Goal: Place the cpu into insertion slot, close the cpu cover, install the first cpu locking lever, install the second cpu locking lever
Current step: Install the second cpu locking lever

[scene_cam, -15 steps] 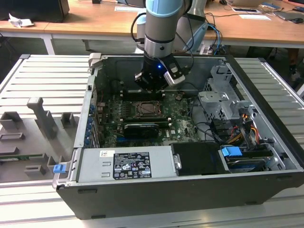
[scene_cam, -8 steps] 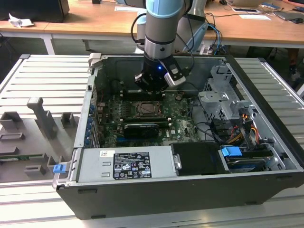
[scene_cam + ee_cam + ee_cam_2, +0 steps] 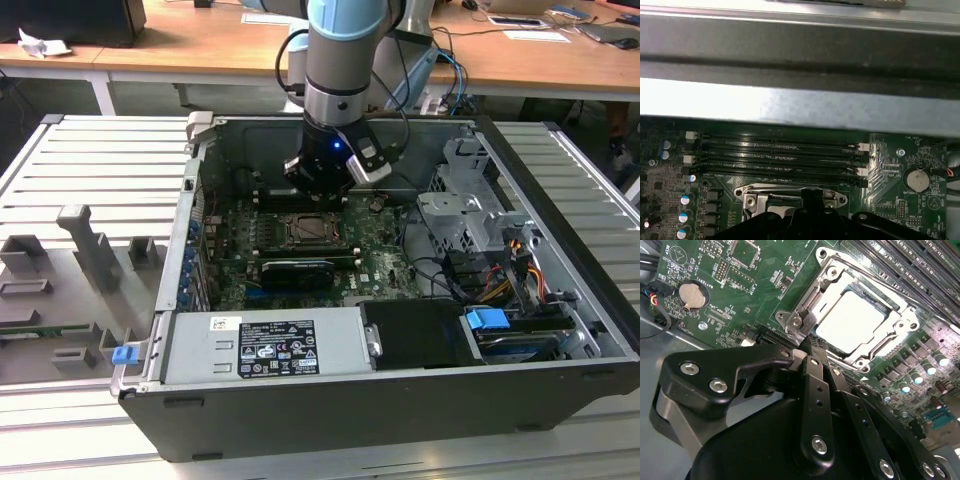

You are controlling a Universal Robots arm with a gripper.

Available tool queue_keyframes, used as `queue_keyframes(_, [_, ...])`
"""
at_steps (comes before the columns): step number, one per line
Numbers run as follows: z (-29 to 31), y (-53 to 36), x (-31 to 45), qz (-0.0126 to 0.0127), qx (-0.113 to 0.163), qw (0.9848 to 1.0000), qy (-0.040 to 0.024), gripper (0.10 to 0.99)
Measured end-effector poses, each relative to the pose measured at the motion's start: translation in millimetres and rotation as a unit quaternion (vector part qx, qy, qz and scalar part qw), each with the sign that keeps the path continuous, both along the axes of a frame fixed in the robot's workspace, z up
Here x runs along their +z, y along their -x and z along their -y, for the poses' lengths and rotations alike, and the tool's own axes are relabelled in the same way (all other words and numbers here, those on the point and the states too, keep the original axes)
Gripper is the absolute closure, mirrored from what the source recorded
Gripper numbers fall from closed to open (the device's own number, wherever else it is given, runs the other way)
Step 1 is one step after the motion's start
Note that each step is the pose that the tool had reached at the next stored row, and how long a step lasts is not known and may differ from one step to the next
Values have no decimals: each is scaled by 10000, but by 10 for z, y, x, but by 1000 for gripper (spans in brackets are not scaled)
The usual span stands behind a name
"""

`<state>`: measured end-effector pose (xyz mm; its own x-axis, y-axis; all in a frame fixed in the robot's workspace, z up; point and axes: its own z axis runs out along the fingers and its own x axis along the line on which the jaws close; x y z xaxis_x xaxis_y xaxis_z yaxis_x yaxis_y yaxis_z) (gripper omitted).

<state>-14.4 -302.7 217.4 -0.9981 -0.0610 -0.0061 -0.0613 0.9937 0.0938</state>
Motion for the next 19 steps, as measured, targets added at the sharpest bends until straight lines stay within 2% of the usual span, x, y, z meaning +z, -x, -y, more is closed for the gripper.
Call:
queue_keyframes(6, [53,0,0,0,0,10000,0,980])
queue_keyframes(13, [63,0,12,-1,0,10000,1,980])
queue_keyframes(17, [63,0,169,0,0,10000,0,980])
queue_keyframes(19, [92,0,171,0,0,10000,0,980])
